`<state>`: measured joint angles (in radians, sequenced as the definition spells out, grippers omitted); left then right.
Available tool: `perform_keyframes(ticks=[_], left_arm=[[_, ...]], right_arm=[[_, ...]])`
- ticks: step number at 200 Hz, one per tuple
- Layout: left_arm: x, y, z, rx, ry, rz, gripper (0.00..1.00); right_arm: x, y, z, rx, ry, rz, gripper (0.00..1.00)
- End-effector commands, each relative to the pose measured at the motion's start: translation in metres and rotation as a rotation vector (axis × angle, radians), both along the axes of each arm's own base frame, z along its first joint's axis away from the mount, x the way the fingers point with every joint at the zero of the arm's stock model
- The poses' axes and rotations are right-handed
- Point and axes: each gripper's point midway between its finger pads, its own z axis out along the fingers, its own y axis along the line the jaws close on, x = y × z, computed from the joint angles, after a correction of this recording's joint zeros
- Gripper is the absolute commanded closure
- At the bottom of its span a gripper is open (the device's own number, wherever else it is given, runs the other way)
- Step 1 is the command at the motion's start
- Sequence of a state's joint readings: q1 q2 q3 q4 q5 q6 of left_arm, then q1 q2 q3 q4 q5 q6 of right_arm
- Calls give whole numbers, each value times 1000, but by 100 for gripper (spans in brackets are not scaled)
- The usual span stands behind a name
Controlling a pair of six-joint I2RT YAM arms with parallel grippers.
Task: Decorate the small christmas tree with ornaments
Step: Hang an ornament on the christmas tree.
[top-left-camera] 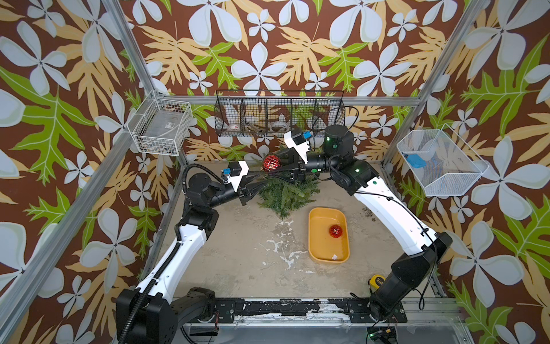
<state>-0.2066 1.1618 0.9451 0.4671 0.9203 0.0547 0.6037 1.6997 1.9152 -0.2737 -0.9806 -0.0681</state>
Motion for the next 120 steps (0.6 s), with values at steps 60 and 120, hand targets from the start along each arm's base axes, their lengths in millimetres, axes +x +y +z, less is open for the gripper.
perform_keyframes(ticks=[60, 120], left_arm=[[-9, -2, 0, 4, -18, -34, 56], [-5, -1, 4, -16, -3, -22, 59]], right_arm=[[4, 2, 5, 5, -21, -14, 55], [2, 1, 1, 1, -9, -6, 55]])
